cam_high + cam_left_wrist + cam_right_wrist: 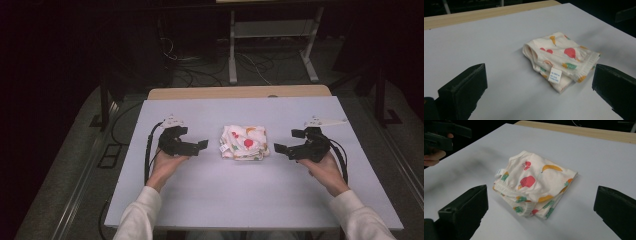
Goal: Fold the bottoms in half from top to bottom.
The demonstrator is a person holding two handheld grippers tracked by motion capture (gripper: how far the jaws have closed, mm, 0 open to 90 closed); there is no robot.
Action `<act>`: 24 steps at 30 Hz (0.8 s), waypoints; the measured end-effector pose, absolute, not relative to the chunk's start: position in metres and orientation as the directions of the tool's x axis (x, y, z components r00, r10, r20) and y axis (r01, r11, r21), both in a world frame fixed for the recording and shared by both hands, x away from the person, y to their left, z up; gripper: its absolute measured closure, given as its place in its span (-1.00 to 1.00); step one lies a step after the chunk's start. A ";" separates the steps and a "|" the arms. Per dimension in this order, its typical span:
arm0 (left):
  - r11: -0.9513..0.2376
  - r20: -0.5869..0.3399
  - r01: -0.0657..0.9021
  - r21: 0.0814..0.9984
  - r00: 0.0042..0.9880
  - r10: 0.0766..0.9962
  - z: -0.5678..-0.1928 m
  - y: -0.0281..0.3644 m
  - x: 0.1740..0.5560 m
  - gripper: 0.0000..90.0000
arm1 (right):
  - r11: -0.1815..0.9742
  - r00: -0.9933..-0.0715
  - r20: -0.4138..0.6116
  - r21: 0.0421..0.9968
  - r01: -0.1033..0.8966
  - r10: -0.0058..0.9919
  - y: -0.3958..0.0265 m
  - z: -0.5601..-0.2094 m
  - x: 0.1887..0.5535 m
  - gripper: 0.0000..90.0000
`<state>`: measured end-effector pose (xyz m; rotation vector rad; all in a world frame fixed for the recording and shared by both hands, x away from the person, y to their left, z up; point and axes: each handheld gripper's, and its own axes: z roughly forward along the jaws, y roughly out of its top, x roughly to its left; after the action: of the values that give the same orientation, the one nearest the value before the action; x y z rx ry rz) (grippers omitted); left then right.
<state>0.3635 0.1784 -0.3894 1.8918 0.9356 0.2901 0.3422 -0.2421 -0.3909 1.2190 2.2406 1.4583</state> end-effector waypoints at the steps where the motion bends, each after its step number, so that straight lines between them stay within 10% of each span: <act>1: -0.232 -0.187 0.479 0.847 0.677 0.712 -0.390 0.180 0.361 -1.00 | 0.169 -0.640 0.252 0.836 0.522 0.726 -0.244 -0.391 0.339 -1.00; 24: -0.210 -0.137 0.392 0.896 0.693 0.707 -0.406 0.198 0.319 -1.00 | 0.183 -0.626 0.187 0.859 0.478 0.757 -0.263 -0.414 0.299 -1.00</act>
<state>0.3188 0.1978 -0.4062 1.8323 0.8658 0.3683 0.2989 -0.2631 -0.4136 1.1783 2.1821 1.4188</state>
